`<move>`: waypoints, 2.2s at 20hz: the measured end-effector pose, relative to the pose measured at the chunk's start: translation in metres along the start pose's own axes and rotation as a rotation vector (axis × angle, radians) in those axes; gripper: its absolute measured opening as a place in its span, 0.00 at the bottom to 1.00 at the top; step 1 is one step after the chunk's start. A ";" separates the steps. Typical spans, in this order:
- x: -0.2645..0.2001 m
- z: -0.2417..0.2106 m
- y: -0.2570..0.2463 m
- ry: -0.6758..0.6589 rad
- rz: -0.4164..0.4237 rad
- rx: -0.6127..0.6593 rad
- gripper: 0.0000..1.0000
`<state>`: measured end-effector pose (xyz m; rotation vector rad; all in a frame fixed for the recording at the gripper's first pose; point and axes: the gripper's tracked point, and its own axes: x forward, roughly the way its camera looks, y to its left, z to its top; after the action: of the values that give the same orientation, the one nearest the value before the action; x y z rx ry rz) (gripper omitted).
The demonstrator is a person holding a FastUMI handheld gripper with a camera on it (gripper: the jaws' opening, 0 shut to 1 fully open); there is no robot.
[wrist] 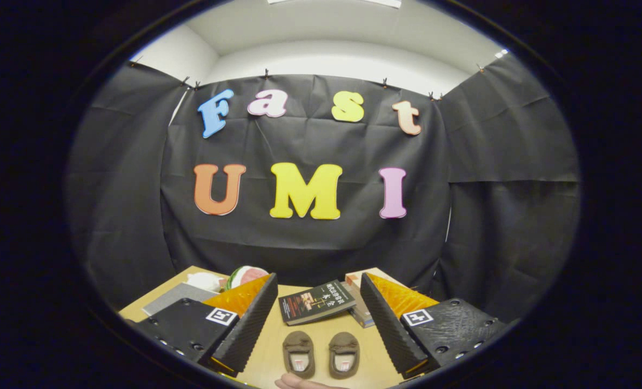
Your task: Open the storage box then place both shoes into the box .Put the left shoe in first, then the right shoe, with the right side of both shoes facing outward in a uniform manner.
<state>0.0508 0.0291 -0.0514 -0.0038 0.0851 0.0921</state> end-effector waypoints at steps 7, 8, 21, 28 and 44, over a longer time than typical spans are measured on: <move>0.058 -0.084 0.067 0.201 0.187 0.027 0.95; 0.065 -0.099 0.084 0.258 0.230 0.039 0.94; 0.123 -0.218 0.221 0.742 0.523 0.301 0.96; 0.138 -0.248 0.237 0.876 0.619 0.439 0.94; 0.133 -0.226 0.257 0.981 0.606 0.551 0.01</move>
<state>0.1399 0.2958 -0.2881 0.5334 1.0921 0.6667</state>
